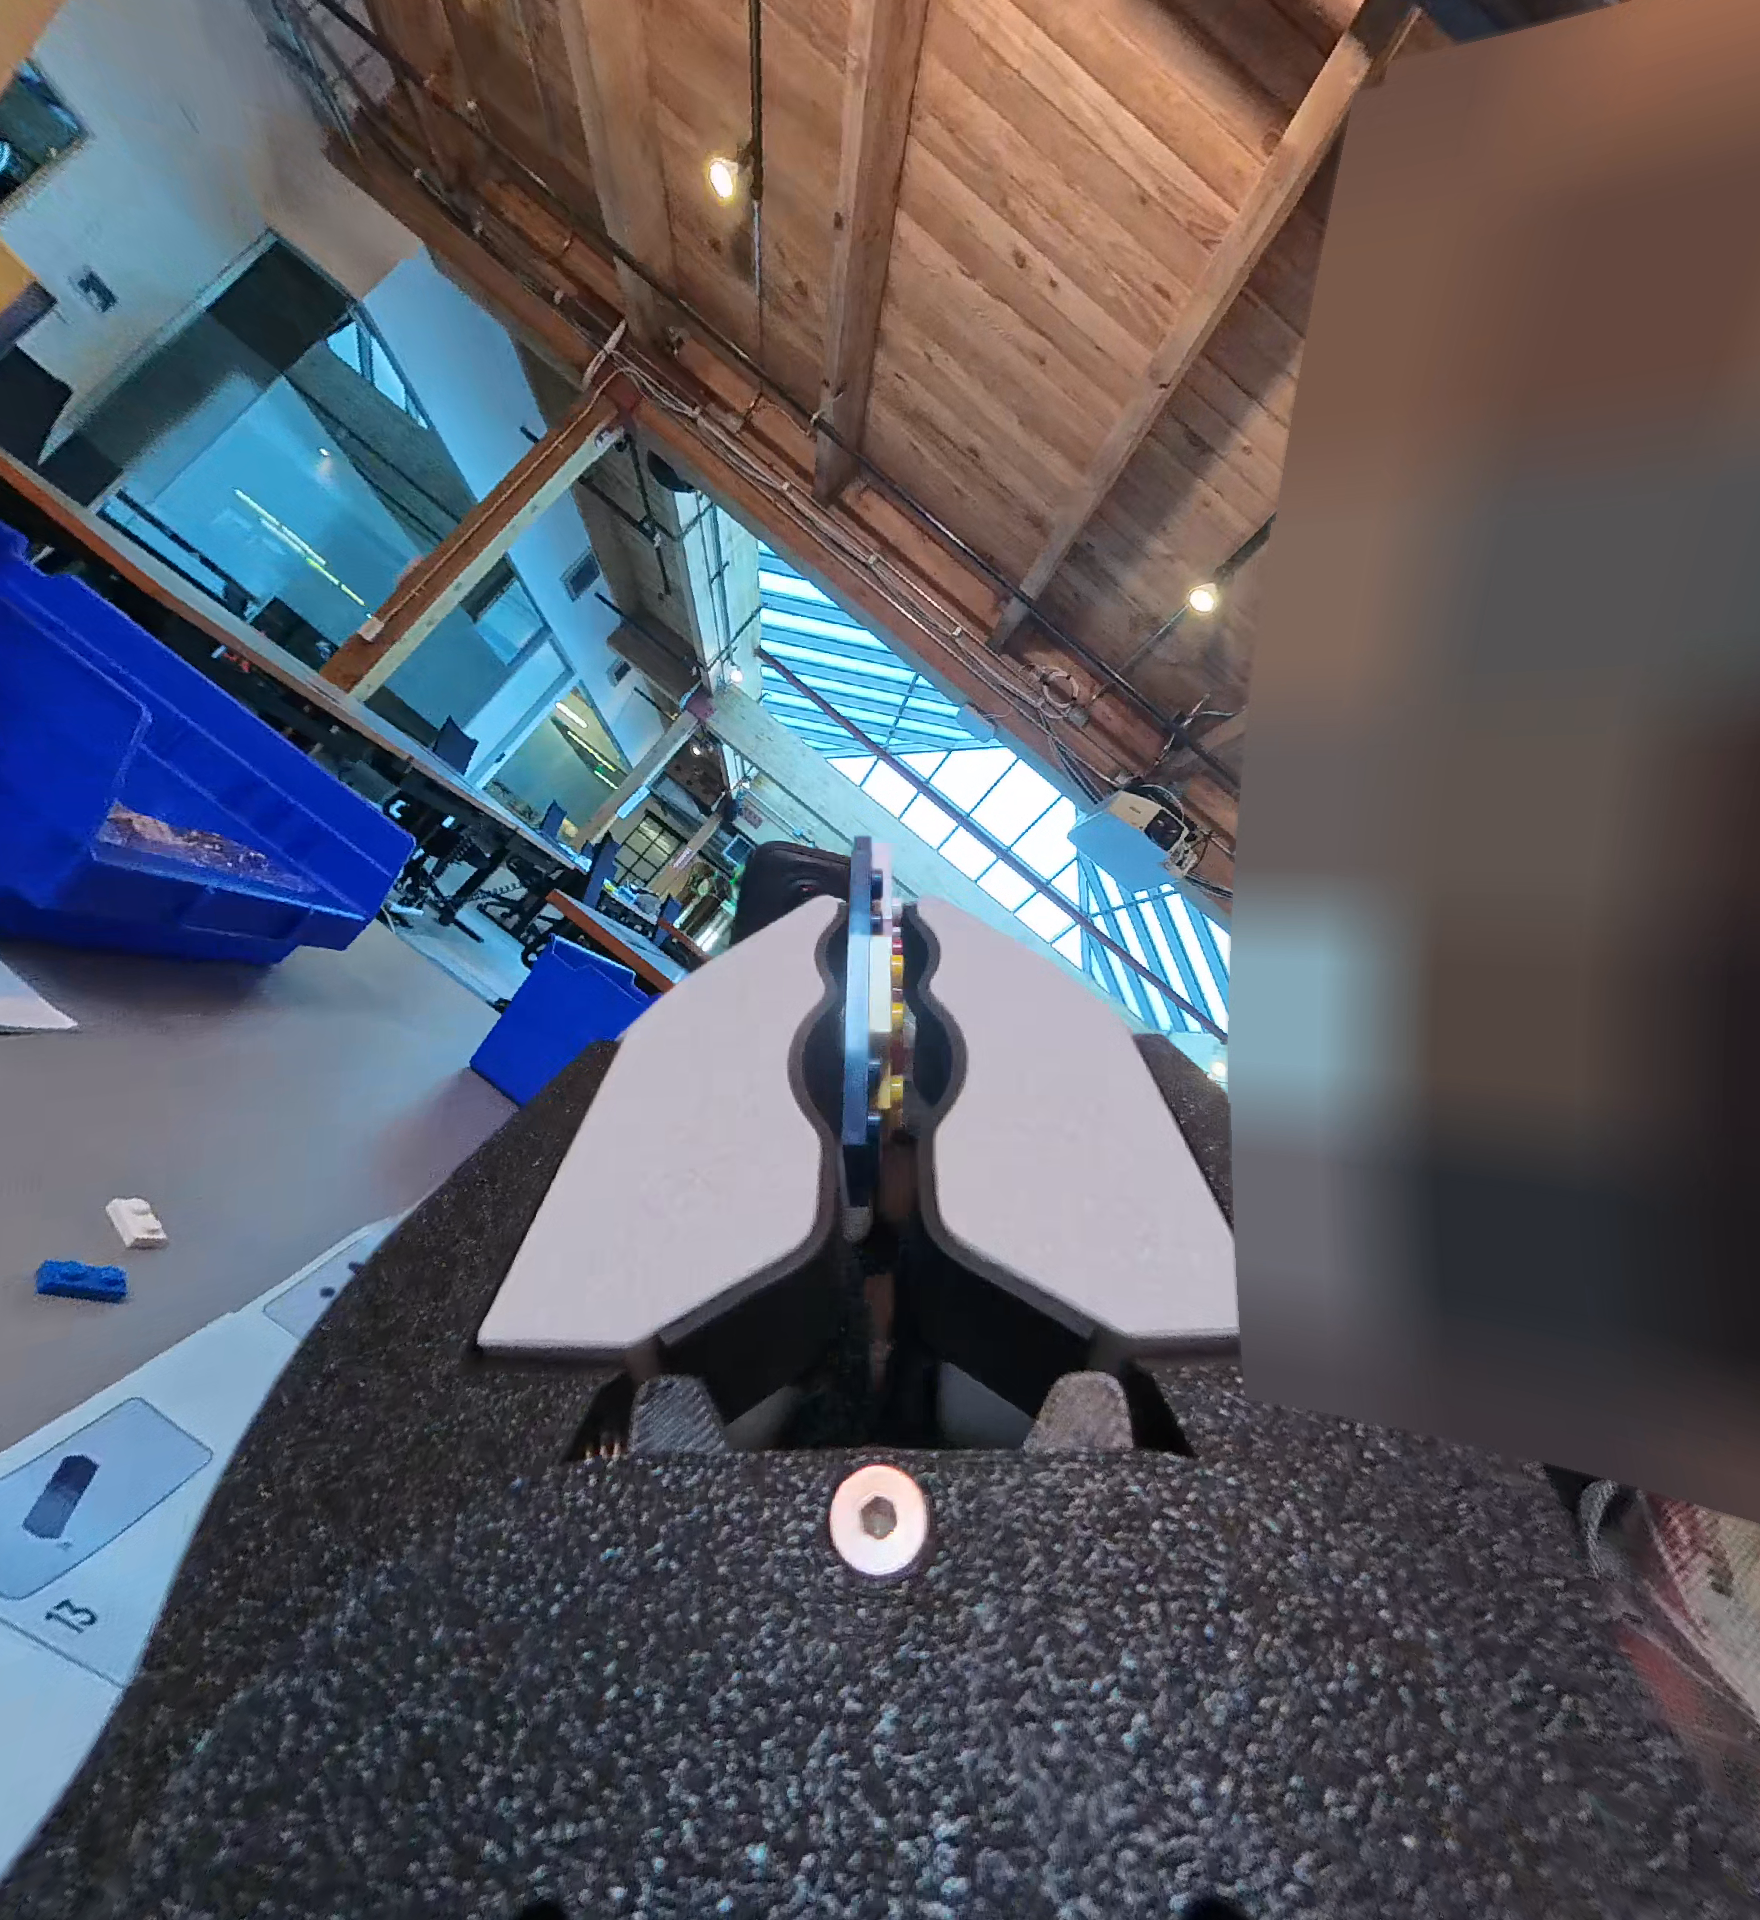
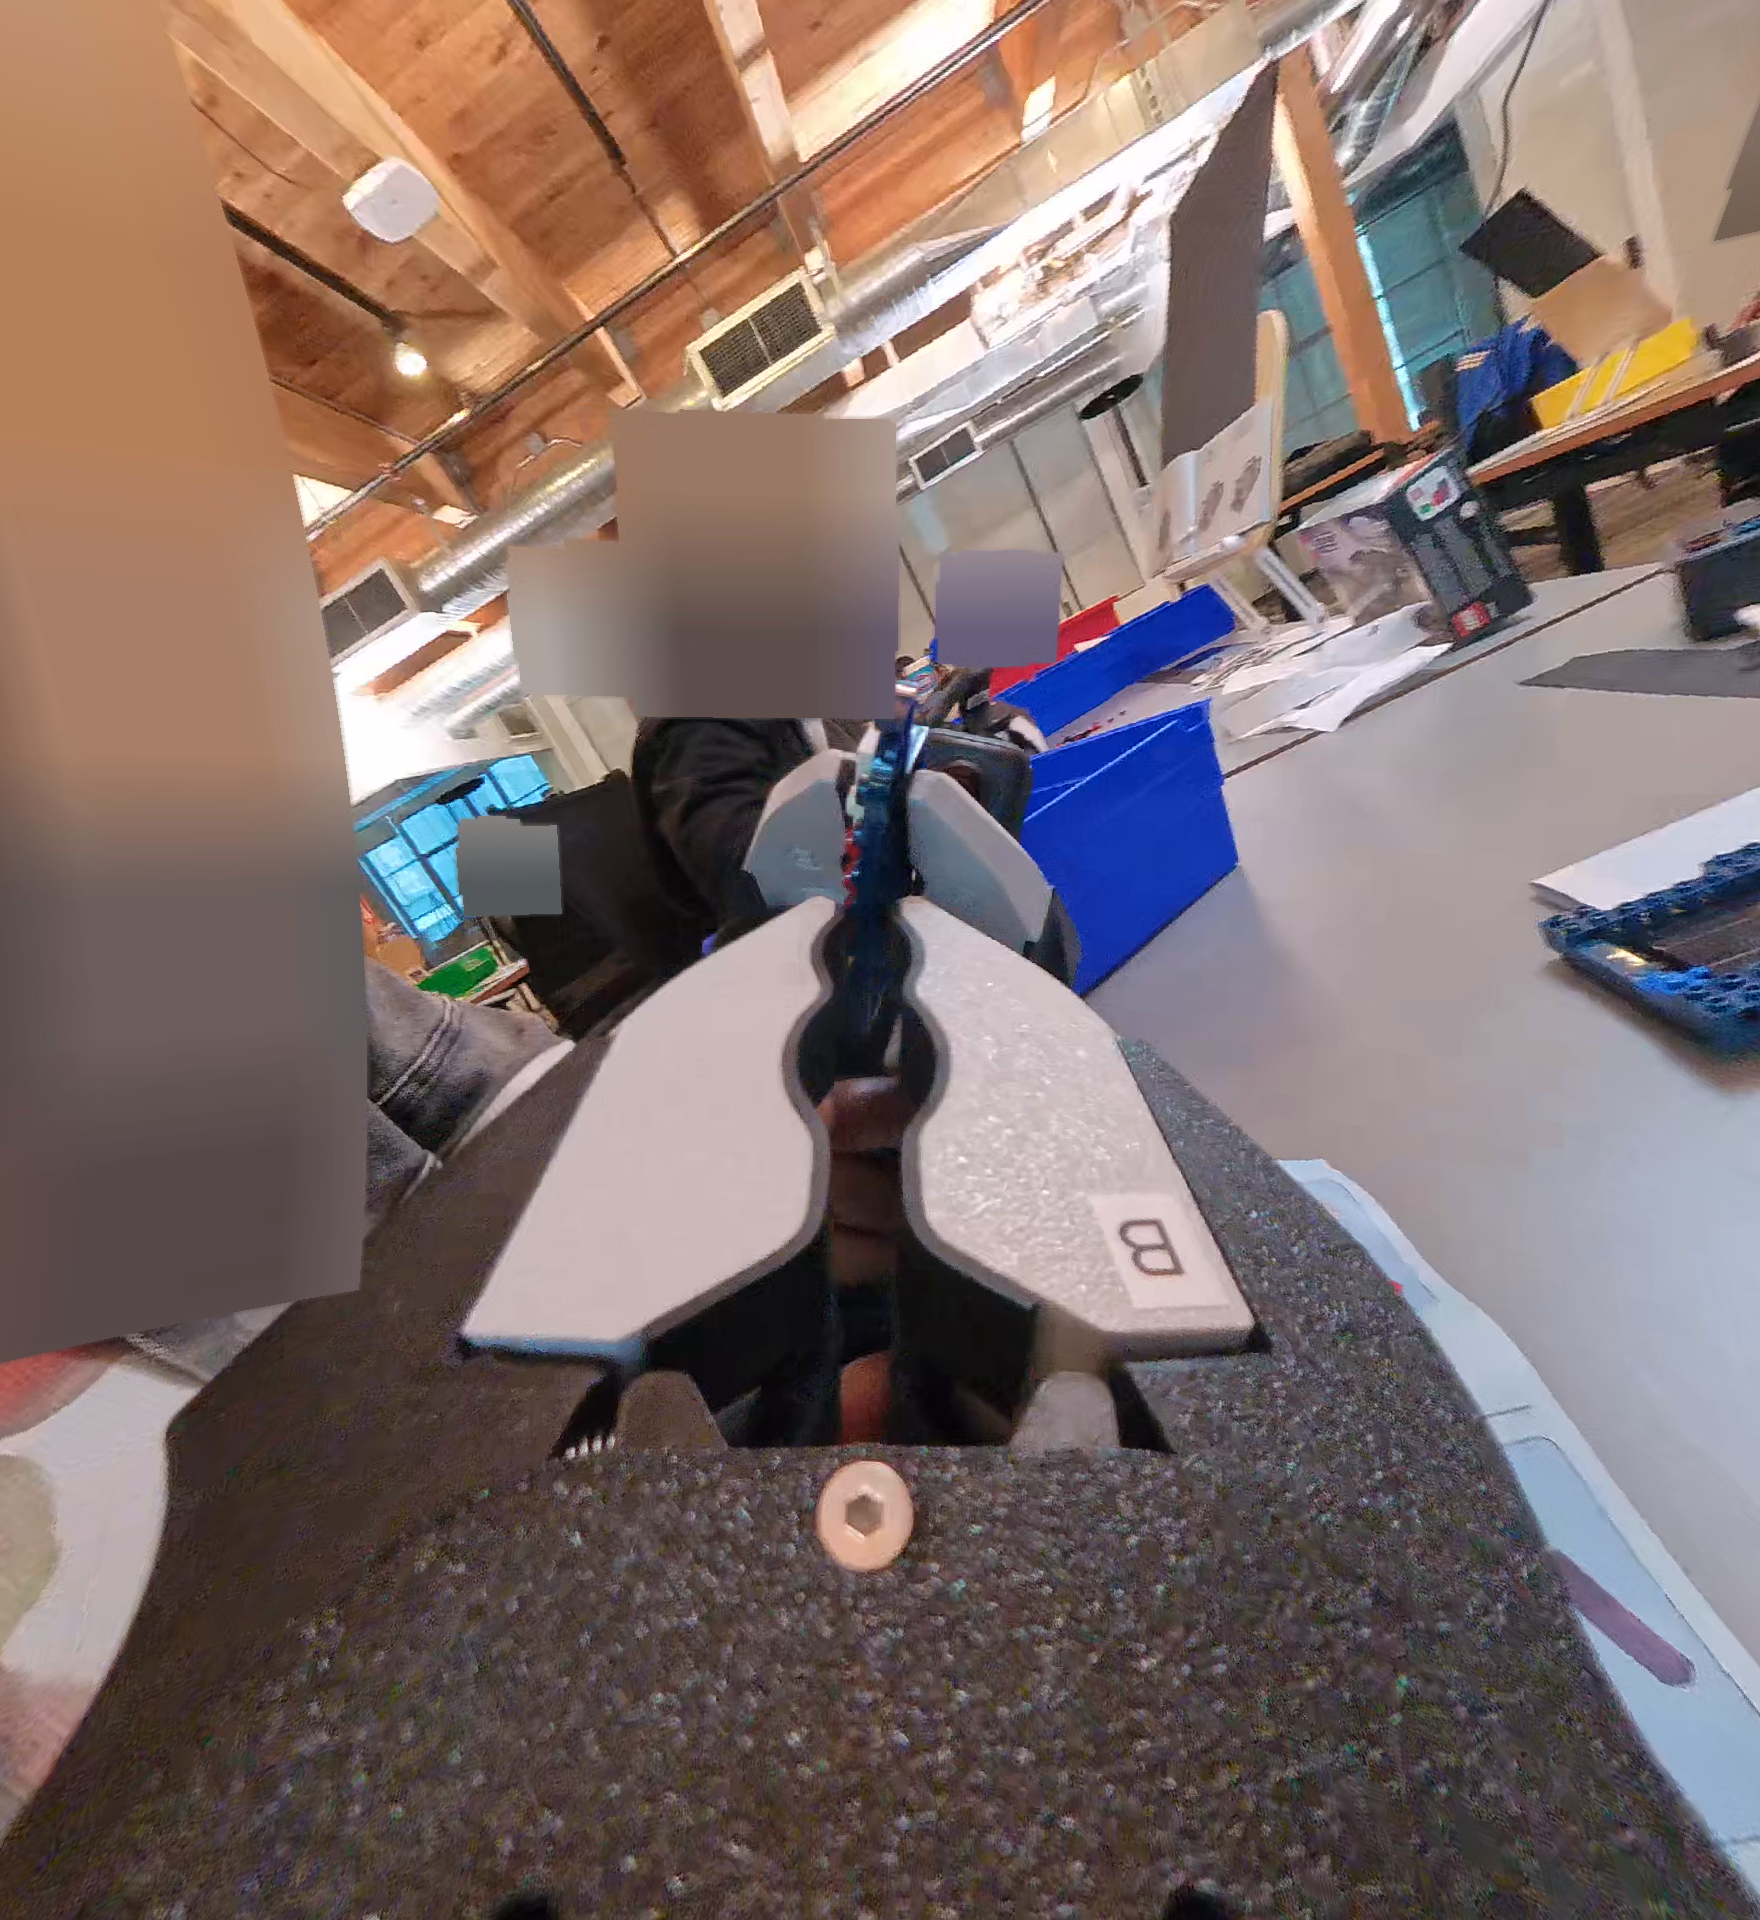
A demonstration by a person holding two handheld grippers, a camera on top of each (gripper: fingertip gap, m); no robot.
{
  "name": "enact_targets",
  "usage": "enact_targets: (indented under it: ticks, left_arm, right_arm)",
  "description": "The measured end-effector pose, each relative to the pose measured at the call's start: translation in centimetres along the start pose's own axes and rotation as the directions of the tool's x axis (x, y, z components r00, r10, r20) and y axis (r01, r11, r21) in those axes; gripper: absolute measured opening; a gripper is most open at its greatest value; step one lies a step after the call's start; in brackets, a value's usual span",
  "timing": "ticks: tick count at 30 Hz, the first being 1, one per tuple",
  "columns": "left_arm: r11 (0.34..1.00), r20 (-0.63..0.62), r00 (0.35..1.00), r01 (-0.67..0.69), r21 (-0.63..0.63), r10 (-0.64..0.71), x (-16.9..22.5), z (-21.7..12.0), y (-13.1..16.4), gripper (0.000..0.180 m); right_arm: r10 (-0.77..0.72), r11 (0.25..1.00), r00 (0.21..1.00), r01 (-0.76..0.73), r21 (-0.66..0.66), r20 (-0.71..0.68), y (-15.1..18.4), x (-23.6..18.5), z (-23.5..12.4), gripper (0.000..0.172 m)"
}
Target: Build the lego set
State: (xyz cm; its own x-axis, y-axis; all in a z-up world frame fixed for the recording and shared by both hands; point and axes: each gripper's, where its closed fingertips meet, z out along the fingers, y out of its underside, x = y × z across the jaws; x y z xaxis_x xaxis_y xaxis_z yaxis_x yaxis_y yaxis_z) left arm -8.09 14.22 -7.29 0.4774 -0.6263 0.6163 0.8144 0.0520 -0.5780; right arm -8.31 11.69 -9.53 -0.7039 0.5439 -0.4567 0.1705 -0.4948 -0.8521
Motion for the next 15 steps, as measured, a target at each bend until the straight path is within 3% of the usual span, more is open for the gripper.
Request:
enact_targets:
  ticks: [2, 5, 9, 15]
  left_arm:
    - [1.000, 0.006, 1.000, -0.006, -0.020, 0.007, -0.1, 0.1, 0.3, 0.008]
    - [0.996, 0.015, 1.000, -0.024, -0.089, 0.026, -0.5, 0.2, 0.9, 0.025]
    - [0.989, 0.022, 0.998, -0.055, -0.136, 0.059, -0.9, 0.1, 1.2, 0.017]
    - [0.987, 0.010, 0.997, -0.071, -0.146, 0.073, -0.8, 0.0, 1.2, 0.018]
  right_arm:
    - [-0.005, 1.000, 1.000, 0.005, -0.001, -0.002, 0.0, 0.1, -0.2, 0.006]
    - [0.023, 0.998, 0.999, -0.025, 0.065, 0.031, -1.1, 0.0, -0.9, 0.006]
    - [0.081, 0.991, 0.996, -0.086, 0.103, 0.045, -1.5, 0.5, -1.6, 0.006]
    - [0.086, 0.993, 0.996, -0.089, 0.075, 0.036, -0.9, 0.8, -1.3, 0.006]
